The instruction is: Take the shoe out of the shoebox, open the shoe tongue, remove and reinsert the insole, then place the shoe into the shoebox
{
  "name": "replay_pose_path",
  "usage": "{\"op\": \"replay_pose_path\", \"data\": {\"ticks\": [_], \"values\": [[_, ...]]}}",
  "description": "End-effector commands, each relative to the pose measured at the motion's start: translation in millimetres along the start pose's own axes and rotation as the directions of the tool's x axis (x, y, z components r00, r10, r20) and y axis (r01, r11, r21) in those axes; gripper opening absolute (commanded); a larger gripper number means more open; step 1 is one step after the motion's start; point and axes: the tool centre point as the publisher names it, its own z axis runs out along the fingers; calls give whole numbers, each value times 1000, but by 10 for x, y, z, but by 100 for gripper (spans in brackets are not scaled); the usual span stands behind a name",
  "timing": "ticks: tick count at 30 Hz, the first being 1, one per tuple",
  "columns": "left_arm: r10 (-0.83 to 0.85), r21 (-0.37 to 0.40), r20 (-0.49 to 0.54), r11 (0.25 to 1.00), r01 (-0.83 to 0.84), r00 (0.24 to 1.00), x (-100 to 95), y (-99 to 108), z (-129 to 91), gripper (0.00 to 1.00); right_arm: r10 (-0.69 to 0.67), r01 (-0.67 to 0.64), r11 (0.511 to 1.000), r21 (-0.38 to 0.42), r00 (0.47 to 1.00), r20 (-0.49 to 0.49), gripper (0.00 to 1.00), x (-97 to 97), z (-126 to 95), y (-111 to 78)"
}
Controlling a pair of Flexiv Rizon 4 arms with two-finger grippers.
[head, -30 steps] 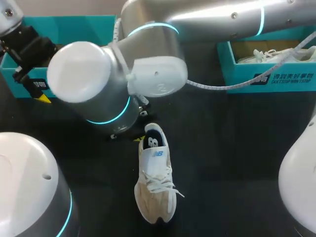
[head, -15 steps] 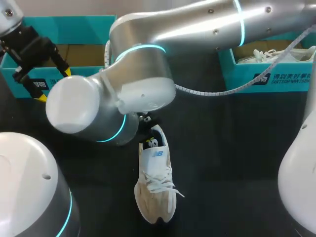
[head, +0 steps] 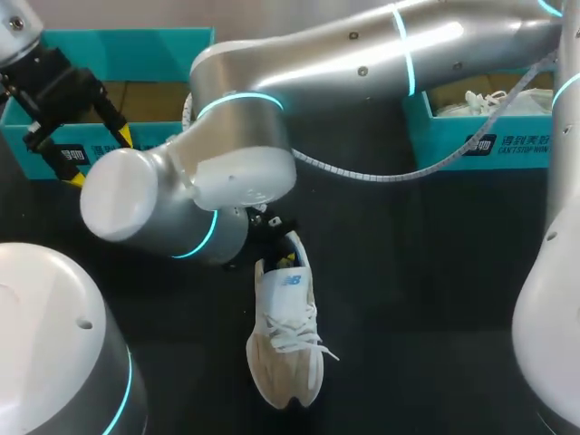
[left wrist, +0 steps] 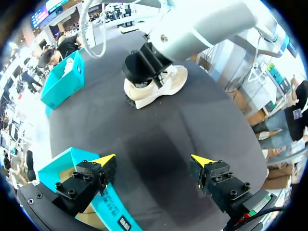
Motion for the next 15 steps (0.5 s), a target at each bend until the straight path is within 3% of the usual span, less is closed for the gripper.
{"op": "replay_pose_path", "data": {"ticks": [1, 8, 15], "values": [[0, -3, -1, 1000, 0, 1000, 8, 2, -8, 100, 419, -419, 908, 11, 908, -1, 0, 79, 108, -35], [0, -3, -1, 1000, 0, 1000, 8, 2, -8, 100, 430, -428, 902, -54, 901, 57, 0, -7, -225, -116], [0, -3, -1, 1000, 0, 1000, 8, 2, -8, 100, 407, -405, 913, -41, 904, 132, 0, -17, -276, -184]]}}
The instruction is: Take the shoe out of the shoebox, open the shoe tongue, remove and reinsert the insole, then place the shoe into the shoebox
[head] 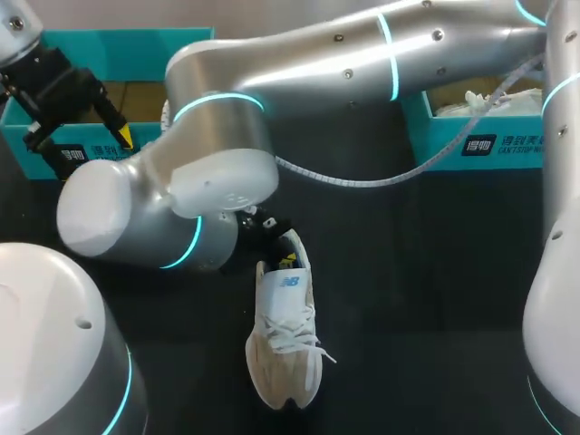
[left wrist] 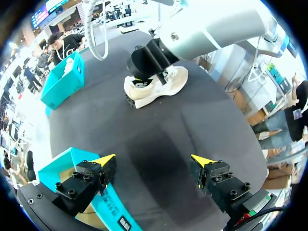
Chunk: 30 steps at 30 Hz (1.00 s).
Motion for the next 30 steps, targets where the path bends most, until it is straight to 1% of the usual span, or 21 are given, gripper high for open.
{"op": "replay_pose_path", "data": {"ticks": [1, 10, 13, 17, 20, 22, 24, 27, 30], "values": [[0, -3, -1, 1000, 0, 1000, 8, 2, -8, 100, 438, -439, 899, 3, 897, 63, 0, 119, -8, -74], [0, -3, -1, 1000, 0, 1000, 8, 2, -8, 100, 436, -442, 894, 73, 896, 77, 0, 151, 299, -141], [0, -3, -1, 1000, 0, 1000, 8, 2, -8, 100, 443, -448, 889, 92, 894, 67, 0, 144, 416, -159], [0, -3, -1, 1000, 0, 1000, 8, 2, -8, 100, 443, -441, 888, 130, 896, 17, 0, 169, 551, -149], [0, -3, -1, 1000, 0, 1000, 8, 2, -8, 100, 435, -425, 895, 138, 899, -54, 0, 204, 600, -134], [0, -3, -1, 1000, 0, 1000, 8, 2, -8, 100, 435, -424, 896, 134, 898, -64, 0, 224, 560, -137], [0, -3, -1, 1000, 0, 1000, 8, 2, -8, 100, 433, -426, 899, 104, 899, -63, 0, 206, 445, -146], [0, -3, -1, 1000, 0, 1000, 8, 2, -8, 100, 431, -429, 901, 61, 902, -31, 0, 140, 258, -156], [0, -3, -1, 1000, 0, 1000, 8, 2, -8, 100, 433, -432, 901, 34, 902, -7, 0, 77, 126, -167]]}}
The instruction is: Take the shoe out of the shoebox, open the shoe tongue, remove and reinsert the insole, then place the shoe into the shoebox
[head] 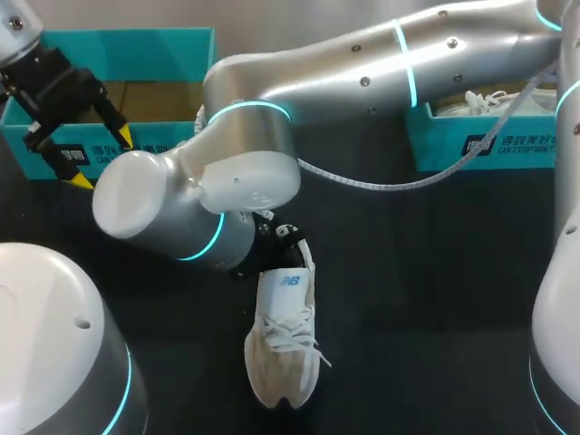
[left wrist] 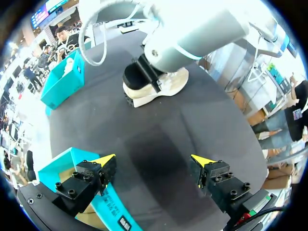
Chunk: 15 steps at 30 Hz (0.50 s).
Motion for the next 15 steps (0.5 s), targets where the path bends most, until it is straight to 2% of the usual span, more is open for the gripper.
{"op": "replay_pose_path", "data": {"ticks": [1, 6, 15], "values": [[0, -3, -1, 1000, 0, 1000, 8, 3, -6, 100, 407, -404, 912, -64, 913, 28, 0, -51, -277, -108], [0, -3, -1, 1000, 0, 1000, 8, 3, -6, 100, 407, -403, 911, -84, 912, 39, 0, -83, -317, -115], [0, -3, -1, 1000, 0, 1000, 8, 3, -6, 100, 411, -408, 911, -52, 906, 97, 0, -101, -72, -110]]}}
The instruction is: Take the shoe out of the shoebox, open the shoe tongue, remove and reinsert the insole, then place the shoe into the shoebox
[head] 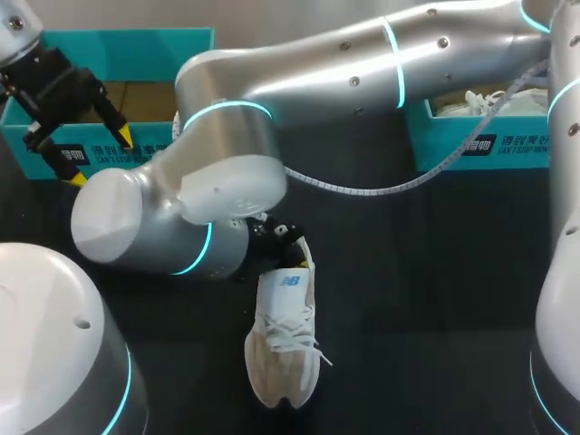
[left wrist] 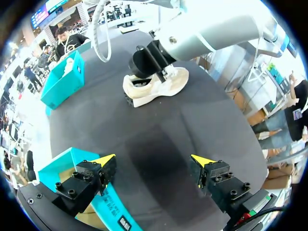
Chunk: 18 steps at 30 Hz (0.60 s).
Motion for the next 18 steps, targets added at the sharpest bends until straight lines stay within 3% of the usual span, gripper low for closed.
{"op": "replay_pose_path", "data": {"ticks": [1, 9, 13, 18], "values": [[0, -2, -1, 1000, 0, 1000, 8, 3, -5, 100, 442, -442, 896, 31, 897, 29, 0, 123, 156, -28], [0, -2, -1, 1000, 0, 1000, 8, 3, -5, 100, 452, -448, 888, 99, 892, -22, 0, 195, 488, -63], [0, -2, -1, 1000, 0, 1000, 8, 3, -5, 100, 455, -440, 887, 143, 885, -96, 0, 259, 636, -66], [0, -2, -1, 1000, 0, 1000, 8, 3, -5, 100, 444, -416, 894, 168, 876, -187, 0, 384, 568, -34]]}}
